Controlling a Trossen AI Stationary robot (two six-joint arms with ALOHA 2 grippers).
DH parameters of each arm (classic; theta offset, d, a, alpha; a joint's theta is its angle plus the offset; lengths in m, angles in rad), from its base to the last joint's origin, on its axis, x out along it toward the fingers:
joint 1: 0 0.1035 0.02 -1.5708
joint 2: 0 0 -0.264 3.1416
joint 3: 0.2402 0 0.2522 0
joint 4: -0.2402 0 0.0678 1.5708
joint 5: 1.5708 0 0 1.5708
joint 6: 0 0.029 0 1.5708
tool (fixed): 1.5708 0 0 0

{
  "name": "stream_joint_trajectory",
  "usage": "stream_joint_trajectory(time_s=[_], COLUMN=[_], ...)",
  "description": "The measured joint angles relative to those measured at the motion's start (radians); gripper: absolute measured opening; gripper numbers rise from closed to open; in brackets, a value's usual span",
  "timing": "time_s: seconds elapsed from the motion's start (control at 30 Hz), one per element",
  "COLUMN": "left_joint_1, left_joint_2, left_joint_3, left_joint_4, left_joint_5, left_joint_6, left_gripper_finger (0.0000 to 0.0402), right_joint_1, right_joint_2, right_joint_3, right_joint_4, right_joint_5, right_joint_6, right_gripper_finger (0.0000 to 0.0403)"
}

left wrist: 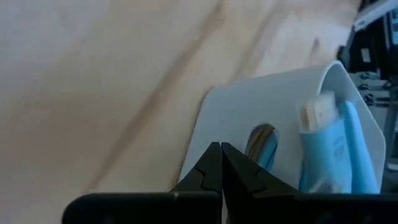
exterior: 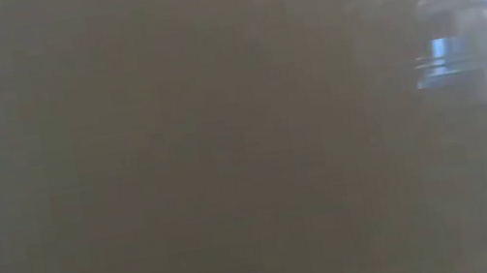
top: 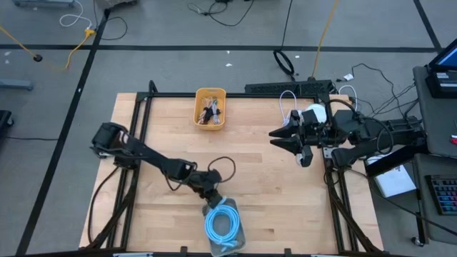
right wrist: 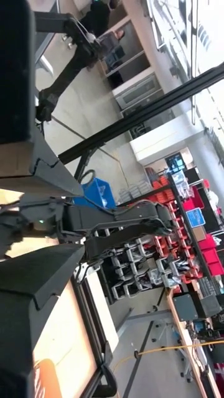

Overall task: Pick & Place USB Port
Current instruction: Adjust the bins

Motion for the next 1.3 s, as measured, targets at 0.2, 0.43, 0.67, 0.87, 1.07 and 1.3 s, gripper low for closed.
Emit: stream_joint_trajectory(time_s=[0.2, 0.43, 0.67, 0.87, 1.07, 1.3], left_joint_1=[-0.014, 0.006, 0.032, 0.052, 0.056, 0.06], left_joint_2=[0.078, 0.091, 0.091, 0.091, 0.09, 0.09], left_joint_3=[0.08, 0.104, 0.105, 0.105, 0.105, 0.105], left_joint_4=[0.02, 0.019, 0.024, 0.038, 0.047, 0.047], left_joint_5=[-0.005, 0.006, 0.038, 0.074, 0.099, 0.134], left_joint_6=[0.022, 0.051, 0.084, 0.104, 0.115, 0.132], left_gripper_finger=[0.0, 0.0, 0.0, 0.0, 0.0, 0.0], right_joint_1=[0.0, 0.0, 0.0, 0.0, 0.0, 0.0], right_joint_2=[0.0, 0.0, 0.0, 0.0, 0.0, 0.0], right_joint_3=[0.0, 0.0, 0.0, 0.0, 0.0, 0.0], right_joint_4=[0.001, 0.001, 0.001, 0.001, 0.001, 0.001], right_joint_5=[0.0, 0.0, 0.0, -0.002, -0.003, -0.003], right_joint_6=[0.014, 0.019, 0.023, 0.023, 0.026, 0.026], right_gripper_finger=[0.0125, 0.0125, 0.0125, 0.0125, 0.0125, 0.0125])
